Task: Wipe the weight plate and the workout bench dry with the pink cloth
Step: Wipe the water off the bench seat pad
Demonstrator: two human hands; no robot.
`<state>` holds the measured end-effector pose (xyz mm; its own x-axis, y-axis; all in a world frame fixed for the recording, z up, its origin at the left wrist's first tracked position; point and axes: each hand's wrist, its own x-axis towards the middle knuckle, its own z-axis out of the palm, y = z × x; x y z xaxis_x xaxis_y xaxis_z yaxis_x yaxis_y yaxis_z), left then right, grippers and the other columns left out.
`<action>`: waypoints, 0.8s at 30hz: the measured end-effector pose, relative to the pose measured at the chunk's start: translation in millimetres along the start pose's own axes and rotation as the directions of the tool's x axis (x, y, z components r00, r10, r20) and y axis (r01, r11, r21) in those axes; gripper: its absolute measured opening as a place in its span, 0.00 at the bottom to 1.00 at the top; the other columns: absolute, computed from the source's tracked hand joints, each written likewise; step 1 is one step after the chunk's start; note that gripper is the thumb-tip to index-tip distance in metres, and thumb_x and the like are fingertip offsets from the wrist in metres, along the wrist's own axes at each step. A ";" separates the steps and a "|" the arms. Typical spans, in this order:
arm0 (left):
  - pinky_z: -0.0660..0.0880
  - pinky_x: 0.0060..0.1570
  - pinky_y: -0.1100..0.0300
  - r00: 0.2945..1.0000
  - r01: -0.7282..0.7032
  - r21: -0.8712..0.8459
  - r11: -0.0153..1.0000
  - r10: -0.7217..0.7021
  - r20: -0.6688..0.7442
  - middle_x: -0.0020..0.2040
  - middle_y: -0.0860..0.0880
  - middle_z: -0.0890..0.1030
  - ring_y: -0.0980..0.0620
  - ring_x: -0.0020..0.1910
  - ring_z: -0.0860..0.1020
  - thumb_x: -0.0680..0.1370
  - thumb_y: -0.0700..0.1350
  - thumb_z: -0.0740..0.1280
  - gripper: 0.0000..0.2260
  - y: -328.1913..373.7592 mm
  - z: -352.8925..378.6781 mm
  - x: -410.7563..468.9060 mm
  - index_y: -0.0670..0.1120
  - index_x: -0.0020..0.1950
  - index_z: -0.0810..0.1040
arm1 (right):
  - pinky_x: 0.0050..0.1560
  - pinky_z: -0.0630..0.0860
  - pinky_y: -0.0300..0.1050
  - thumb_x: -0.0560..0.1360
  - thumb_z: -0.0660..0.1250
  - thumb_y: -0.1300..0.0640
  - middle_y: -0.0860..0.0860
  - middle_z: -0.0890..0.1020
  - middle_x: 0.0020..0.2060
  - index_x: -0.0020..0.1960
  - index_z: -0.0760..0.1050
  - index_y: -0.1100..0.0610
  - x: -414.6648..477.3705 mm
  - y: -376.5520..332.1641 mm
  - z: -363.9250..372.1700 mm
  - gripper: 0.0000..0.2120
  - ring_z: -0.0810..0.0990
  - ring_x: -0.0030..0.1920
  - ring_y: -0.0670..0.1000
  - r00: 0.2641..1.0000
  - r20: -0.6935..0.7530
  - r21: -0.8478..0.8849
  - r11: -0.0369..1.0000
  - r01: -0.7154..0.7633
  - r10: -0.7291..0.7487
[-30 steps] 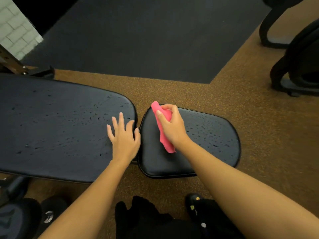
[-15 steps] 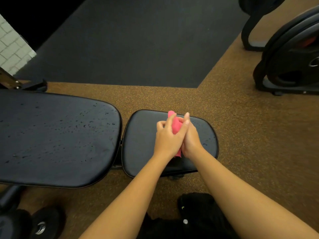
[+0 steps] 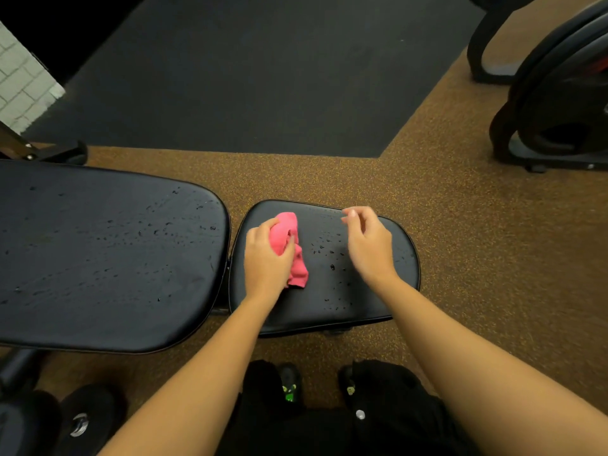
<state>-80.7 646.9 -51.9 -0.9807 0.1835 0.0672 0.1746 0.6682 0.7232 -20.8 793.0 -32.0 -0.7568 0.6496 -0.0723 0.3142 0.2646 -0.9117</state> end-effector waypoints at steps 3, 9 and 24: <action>0.61 0.66 0.48 0.990 -0.139 0.304 0.942 0.135 0.035 0.69 0.40 0.68 0.40 0.68 0.65 0.77 0.43 0.63 0.19 -18.2 9.2 0.2 0.42 0.68 0.70 | 0.59 0.68 0.42 0.80 0.55 0.55 0.50 0.78 0.55 0.61 0.73 0.57 9.2 25.2 -15.8 0.13 0.73 0.58 0.50 0.993 -0.118 -0.188 0.982 0.010 -0.032; 0.56 0.70 0.44 0.961 -0.254 0.357 0.899 0.193 0.198 0.75 0.41 0.59 0.37 0.73 0.57 0.79 0.51 0.59 0.21 -29.3 29.8 5.8 0.47 0.71 0.67 | 0.68 0.60 0.54 0.81 0.51 0.52 0.54 0.71 0.68 0.70 0.66 0.57 19.8 72.8 -41.8 0.19 0.66 0.69 0.55 0.941 -0.273 -0.270 0.923 -0.274 0.200; 0.61 0.69 0.46 0.885 -0.411 0.197 0.890 0.337 0.322 0.73 0.40 0.64 0.38 0.70 0.64 0.76 0.47 0.61 0.20 -13.2 47.9 9.0 0.42 0.67 0.72 | 0.63 0.66 0.52 0.82 0.48 0.50 0.53 0.70 0.69 0.73 0.61 0.55 16.7 87.5 -31.3 0.22 0.69 0.67 0.55 0.957 -0.206 -0.377 0.886 -0.270 0.204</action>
<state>-87.6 674.2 -93.8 -0.7805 0.6198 0.0816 0.5756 0.6616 0.4806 12.0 849.4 -100.2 -0.5419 0.8227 -0.1717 0.6987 0.3275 -0.6360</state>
